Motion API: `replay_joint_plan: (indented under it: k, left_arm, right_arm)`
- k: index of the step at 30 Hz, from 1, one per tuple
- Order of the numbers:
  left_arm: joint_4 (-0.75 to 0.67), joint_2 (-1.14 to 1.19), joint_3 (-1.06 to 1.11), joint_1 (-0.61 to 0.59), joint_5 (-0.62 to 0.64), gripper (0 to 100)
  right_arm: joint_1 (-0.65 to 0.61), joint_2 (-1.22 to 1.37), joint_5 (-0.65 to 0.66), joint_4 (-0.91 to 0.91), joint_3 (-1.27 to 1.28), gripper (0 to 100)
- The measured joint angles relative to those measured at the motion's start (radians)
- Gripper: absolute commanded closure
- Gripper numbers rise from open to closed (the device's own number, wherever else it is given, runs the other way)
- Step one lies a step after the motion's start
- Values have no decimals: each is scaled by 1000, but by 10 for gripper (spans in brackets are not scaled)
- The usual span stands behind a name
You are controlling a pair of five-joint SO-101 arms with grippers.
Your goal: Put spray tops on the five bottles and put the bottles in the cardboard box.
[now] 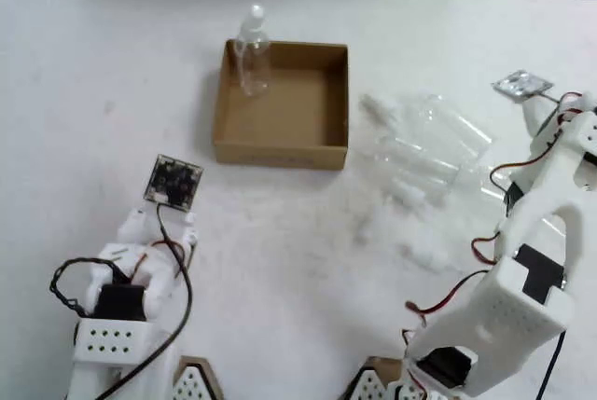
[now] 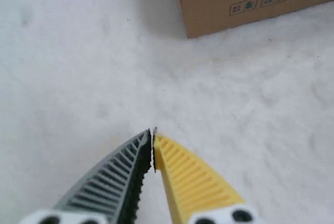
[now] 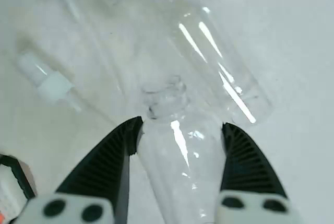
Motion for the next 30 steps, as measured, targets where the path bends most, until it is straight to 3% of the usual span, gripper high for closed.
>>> replay_joint_plan:
  k: [6, 13, 21, 27, 30]
  left_arm:
    - [0, 0, 0, 0, 0, 976]
    - [0, 0, 0, 0, 0, 976]
    - [0, 0, 0, 0, -3, 976]
    - [0, 0, 0, 0, -3, 976]
    - [0, 0, 0, 0, -3, 976]
  right_arm:
    - [87, -5, -299, 8, -25, 900]
    - [239, 8, -520, -23, -26, 900]
    - [359, 265, -546, -227, -26, 896]
    - [367, 359, -506, -284, -77, 738]
    - [367, 364, -459, -269, -101, 727]
